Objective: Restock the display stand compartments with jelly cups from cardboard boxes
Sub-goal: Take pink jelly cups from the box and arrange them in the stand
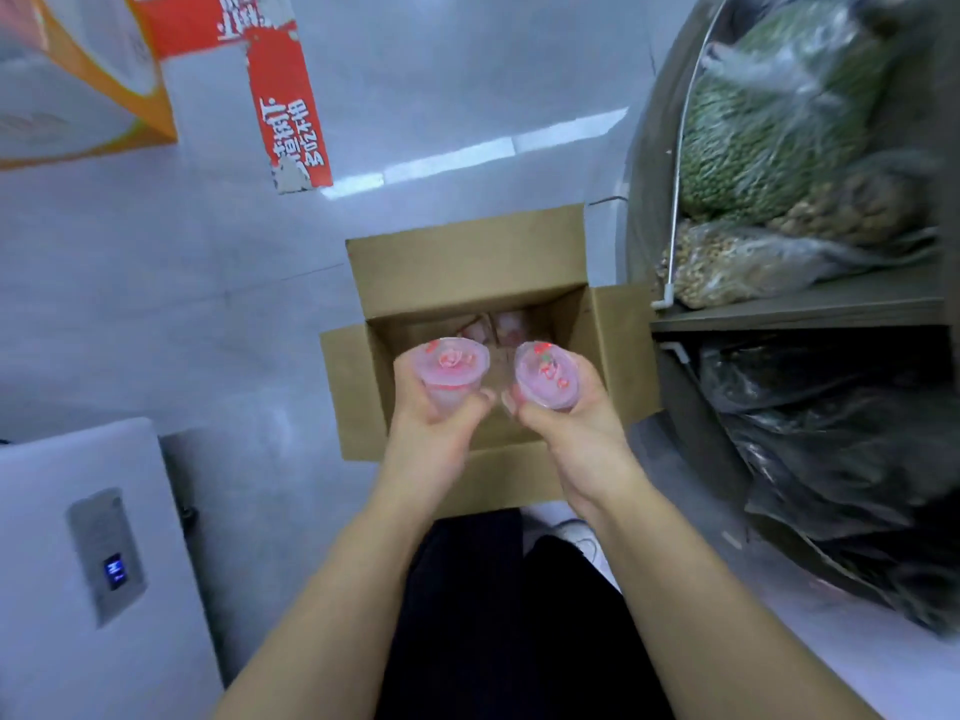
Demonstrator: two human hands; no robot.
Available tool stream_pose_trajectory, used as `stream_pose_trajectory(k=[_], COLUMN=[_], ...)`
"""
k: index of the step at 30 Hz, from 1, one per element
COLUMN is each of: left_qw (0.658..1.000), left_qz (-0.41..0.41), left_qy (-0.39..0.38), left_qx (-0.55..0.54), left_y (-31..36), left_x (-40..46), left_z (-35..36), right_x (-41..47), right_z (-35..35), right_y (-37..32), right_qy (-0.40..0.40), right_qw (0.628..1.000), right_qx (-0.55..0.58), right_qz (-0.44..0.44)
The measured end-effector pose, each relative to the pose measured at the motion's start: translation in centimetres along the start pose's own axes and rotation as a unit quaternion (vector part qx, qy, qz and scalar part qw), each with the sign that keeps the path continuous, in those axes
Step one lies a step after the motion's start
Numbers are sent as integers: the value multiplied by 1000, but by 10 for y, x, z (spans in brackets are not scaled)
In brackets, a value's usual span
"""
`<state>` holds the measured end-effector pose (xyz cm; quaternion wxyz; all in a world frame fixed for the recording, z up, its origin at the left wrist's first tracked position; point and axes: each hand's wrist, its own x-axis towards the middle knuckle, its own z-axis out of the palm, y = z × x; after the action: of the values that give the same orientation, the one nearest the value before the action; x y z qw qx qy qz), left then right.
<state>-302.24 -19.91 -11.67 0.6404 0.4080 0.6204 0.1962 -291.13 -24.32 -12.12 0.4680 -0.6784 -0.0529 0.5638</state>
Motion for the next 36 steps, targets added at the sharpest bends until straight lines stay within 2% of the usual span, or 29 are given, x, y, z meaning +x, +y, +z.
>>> stream_pose_trajectory(k=[4,8,13,16,18,21,24,26,31,34,36], left_qw=[995,967,891,841,817,788,757,743,768,749,732], left_qz=[76,221,380,437,443,429,425,441,458,491,505], left_qy=[-68,-125,-232,-308,-360,-434,-487,-491,-427,-418,-424], left_qx=[9,36,90,86,80,80,95,112,137,151,172], left_y=[141,266,367,398,409,416,413,411,422,440,453], left_x=[-96,-169,-244,-285,-311,-345,-368,-378,-386,-377,-369], left_z=[-10,6,51,92,121,161,192,207,232,250,265], right_x=[-122,-226,-331,-387,-417,-449,-475,-488,-487,-469,-458], right_z=[-10,-36,-80,-113,-136,-174,-215,-241,-286,-300,-307], right_y=[-123,-235,-325,-355,-363,-364,-360,-360,-376,-389,-396], right_qy=[-25,-17,-46,16,92,208,274,302,386,422,438], right_qw=[996,986,944,920,910,897,887,888,848,811,773], right_qx=[13,24,193,207,166,109,50,-10,-153,-284,-380], right_qz=[-81,-165,-262,-334,-369,-375,-368,-347,-328,-289,-258])
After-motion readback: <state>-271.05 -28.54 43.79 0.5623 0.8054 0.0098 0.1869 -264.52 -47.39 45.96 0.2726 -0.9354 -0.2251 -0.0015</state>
